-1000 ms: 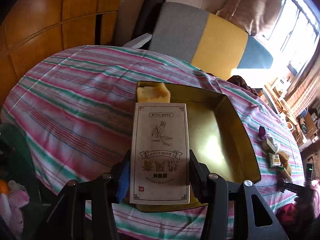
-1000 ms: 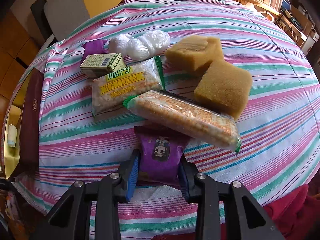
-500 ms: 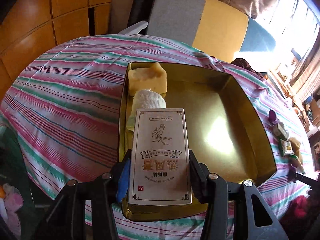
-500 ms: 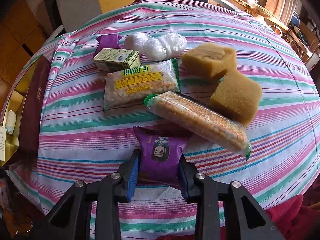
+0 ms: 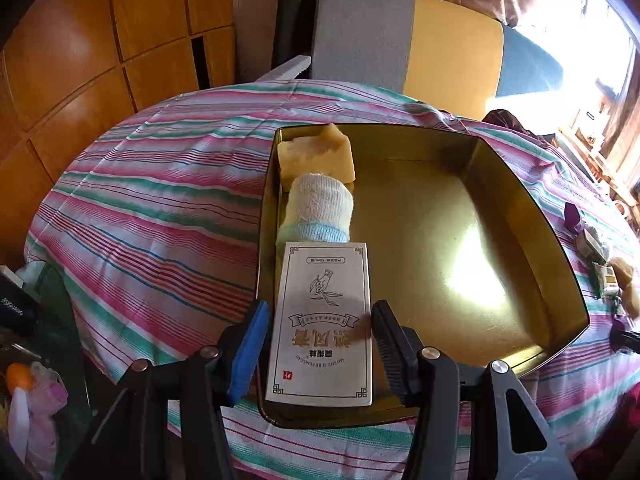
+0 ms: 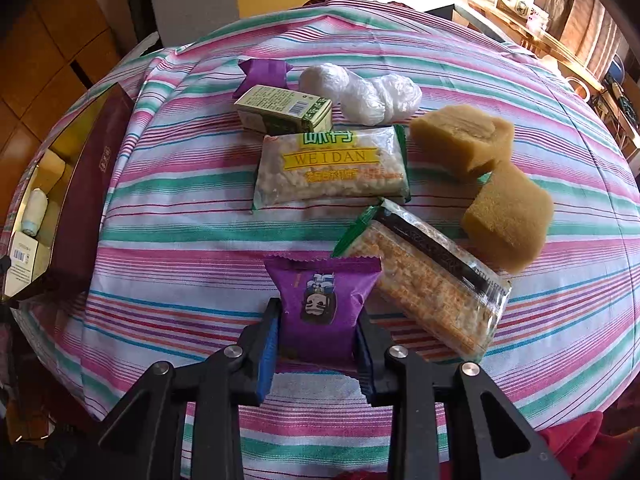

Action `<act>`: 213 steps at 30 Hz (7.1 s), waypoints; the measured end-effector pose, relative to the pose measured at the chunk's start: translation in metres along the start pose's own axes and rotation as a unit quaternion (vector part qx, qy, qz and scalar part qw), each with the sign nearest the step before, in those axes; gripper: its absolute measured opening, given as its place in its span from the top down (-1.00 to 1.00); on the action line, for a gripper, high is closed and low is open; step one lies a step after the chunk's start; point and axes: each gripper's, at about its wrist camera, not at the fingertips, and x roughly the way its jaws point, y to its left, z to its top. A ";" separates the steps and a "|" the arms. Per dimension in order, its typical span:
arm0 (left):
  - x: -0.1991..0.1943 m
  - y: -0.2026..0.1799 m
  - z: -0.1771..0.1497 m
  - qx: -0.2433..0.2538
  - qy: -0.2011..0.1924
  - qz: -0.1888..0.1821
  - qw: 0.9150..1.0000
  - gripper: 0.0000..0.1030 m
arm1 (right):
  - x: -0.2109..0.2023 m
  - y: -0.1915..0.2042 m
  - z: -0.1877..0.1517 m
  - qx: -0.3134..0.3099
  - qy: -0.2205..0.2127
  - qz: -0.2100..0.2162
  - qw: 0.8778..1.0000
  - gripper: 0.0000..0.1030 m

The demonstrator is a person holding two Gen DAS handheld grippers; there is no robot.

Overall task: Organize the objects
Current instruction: 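Lower the cream box into the tray and open the left tool while the right tool carries the packet, then lower the purple packet into the tray and open the right tool, then grasp the green-white carton with the left tool, then carry the carton into the tray with the left tool while the right tool grasps a clear plastic bag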

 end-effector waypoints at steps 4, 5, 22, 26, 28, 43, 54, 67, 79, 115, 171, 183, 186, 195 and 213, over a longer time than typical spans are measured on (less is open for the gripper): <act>-0.015 0.002 0.000 -0.002 -0.024 -0.001 1.000 -0.13 | -0.005 0.011 0.001 -0.010 -0.012 0.011 1.000 0.38; -0.018 0.003 0.000 -0.005 -0.027 -0.007 1.000 -0.13 | -0.007 0.012 0.001 -0.006 -0.013 0.013 1.000 0.38; -0.053 0.052 -0.005 -0.069 -0.069 0.000 0.995 -0.21 | -0.042 0.229 0.039 -0.160 -0.077 0.160 0.971 0.38; -0.055 0.065 -0.011 -0.082 -0.070 0.004 0.994 -0.21 | -0.021 0.288 0.038 -0.204 -0.058 0.167 0.963 0.38; -0.054 0.070 -0.014 -0.087 -0.067 0.006 0.994 -0.22 | -0.005 0.311 0.036 -0.217 -0.044 0.167 0.961 0.38; -0.047 0.083 -0.027 -0.097 -0.060 0.017 0.993 -0.41 | 0.051 0.372 0.009 -0.240 0.032 0.204 0.949 0.16; -0.060 0.063 -0.018 -0.064 -0.079 0.025 0.995 -0.44 | 0.011 0.334 0.015 -0.212 -0.030 0.195 0.957 0.09; -0.071 0.013 -0.009 0.001 -0.088 0.003 0.996 -0.46 | -0.029 0.270 0.027 -0.175 -0.106 0.147 0.968 0.03; -0.070 -0.043 -0.002 0.066 -0.086 -0.029 0.994 -0.46 | -0.033 0.168 0.045 -0.085 -0.123 0.090 0.985 0.03; 0.010 -0.312 0.055 0.245 0.036 -0.203 0.947 -0.47 | -0.044 -0.107 0.038 0.276 -0.171 0.027 0.945 -0.25; -0.028 -0.195 0.036 0.156 0.011 -0.245 0.957 -0.44 | 0.023 -0.033 0.126 -0.034 -0.066 -0.030 0.997 -0.48; -0.024 -0.134 0.031 0.084 0.023 -0.210 0.974 -0.44 | 0.069 -0.046 0.155 -0.052 -0.013 -0.024 0.998 -0.26; -0.022 -0.126 0.029 0.073 0.024 -0.205 0.976 -0.44 | 0.061 -0.042 0.152 -0.053 -0.028 -0.029 0.998 -0.18; -0.028 -0.086 0.036 0.025 0.006 -0.188 0.982 -0.44 | -0.002 -0.015 0.121 -0.052 -0.106 -0.045 0.992 -0.17; 0.039 -0.026 0.120 -0.080 0.030 -0.152 0.985 -0.44 | 0.023 0.109 0.047 -0.197 -0.070 0.032 0.977 -0.17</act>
